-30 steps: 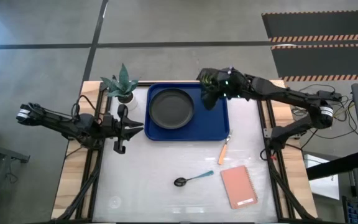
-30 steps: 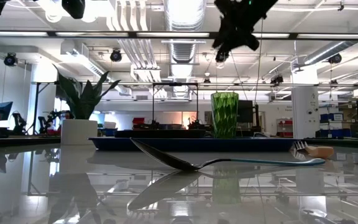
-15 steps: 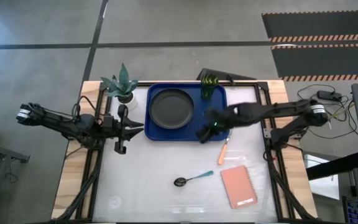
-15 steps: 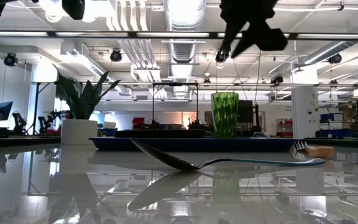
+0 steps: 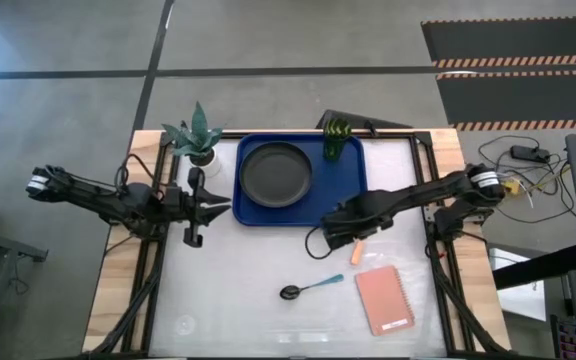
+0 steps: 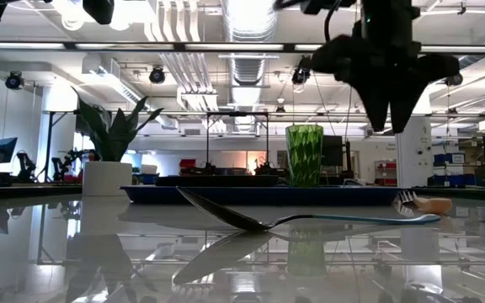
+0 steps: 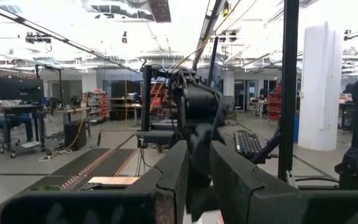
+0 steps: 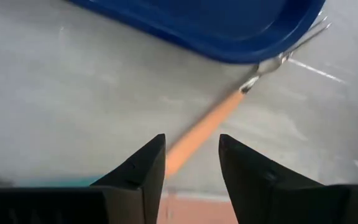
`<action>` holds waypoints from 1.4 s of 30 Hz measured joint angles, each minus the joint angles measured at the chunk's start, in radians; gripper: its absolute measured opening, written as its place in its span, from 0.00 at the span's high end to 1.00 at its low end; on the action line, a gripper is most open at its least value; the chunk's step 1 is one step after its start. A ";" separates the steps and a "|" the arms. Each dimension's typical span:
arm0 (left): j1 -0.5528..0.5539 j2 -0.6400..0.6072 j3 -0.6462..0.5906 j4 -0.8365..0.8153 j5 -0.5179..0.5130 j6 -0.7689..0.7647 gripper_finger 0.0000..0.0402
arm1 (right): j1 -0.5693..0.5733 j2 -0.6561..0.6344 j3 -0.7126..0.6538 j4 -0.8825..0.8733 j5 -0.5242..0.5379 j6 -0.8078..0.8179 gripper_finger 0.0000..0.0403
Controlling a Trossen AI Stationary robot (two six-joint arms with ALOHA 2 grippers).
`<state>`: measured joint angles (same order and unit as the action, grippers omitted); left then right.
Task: Pick and place plate/cup/fork/spoon on tray
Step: Put the orange fork to the bottom of the green cup on the blue tray
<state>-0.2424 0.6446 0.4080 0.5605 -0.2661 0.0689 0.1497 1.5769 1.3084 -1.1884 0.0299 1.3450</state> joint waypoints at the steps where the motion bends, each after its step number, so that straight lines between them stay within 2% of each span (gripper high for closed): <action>1: 0.000 -0.002 0.000 0.001 0.000 0.000 0.87 | 0.000 0.013 -0.002 0.001 0.015 0.003 0.64; 7: 0.000 -0.016 0.000 -0.003 0.000 0.000 0.87 | 0.011 0.087 -0.005 0.012 0.024 0.004 0.60; 11: 0.000 -0.021 0.000 -0.023 0.000 0.000 0.87 | 0.042 0.092 -0.005 0.021 0.029 0.037 0.58; 17: 0.000 -0.026 -0.001 -0.030 0.000 -0.001 0.87 | 0.104 0.048 -0.037 0.023 0.131 0.161 0.57; 23: 0.000 -0.026 -0.001 -0.031 0.000 -0.003 0.87 | 0.141 -0.021 -0.154 0.062 0.150 0.271 0.57; 32: 0.000 -0.026 -0.002 -0.031 0.000 -0.004 0.87 | 0.139 -0.122 -0.385 0.335 0.176 0.353 0.57; 42: 0.000 -0.024 -0.002 -0.031 0.000 -0.004 0.87 | 0.139 -0.123 -0.487 0.423 0.204 0.412 0.57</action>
<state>-0.2428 0.6205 0.4065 0.5297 -0.2657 0.0646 0.2886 1.4540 0.8213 -0.7657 0.2336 1.7573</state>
